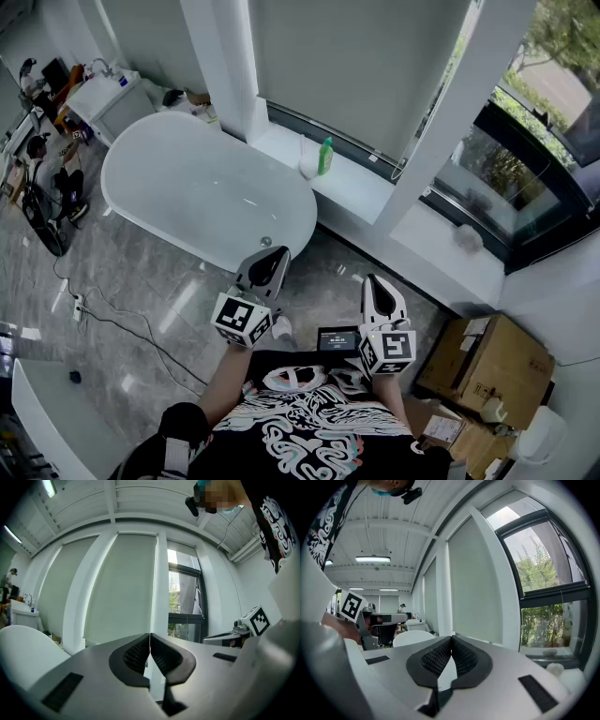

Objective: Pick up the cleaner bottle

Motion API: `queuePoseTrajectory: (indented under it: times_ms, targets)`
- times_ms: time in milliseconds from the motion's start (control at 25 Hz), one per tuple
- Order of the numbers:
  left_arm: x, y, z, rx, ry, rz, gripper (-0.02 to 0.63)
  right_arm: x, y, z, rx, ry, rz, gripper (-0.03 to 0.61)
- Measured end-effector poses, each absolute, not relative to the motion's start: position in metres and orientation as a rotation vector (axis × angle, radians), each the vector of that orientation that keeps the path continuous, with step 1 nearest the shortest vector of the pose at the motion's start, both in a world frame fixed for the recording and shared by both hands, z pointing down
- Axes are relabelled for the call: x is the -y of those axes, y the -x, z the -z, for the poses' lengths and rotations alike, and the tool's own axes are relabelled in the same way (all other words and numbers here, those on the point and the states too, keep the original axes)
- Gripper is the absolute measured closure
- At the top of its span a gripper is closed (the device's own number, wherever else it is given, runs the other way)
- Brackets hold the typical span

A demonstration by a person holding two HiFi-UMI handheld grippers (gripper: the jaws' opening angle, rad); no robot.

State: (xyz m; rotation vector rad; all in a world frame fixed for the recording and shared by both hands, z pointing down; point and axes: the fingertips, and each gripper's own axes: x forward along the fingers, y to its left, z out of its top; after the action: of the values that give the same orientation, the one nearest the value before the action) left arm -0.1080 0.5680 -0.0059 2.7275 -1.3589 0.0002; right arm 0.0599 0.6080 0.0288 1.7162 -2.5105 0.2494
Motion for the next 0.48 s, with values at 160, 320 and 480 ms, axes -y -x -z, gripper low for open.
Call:
queuePoseTrajectory:
  times_ms: [160,320,480]
  targets:
    - [-0.577,0.105,0.009,1.341,-2.728,0.037,0.595,-0.611,-0.063,-0.027,2.514,-1.719,-0.245,0.552]
    - [-0.582,0.100,0.014,1.354,-2.751,0.048,0.595,-0.613,-0.071,-0.030,2.505,-1.733,-0.256,0.552]
    - [-0.580,0.089,0.013,1.406,-2.774,-0.027,0.595,-0.613,-0.082,-0.031,2.506,-1.742,-0.269,0.552]
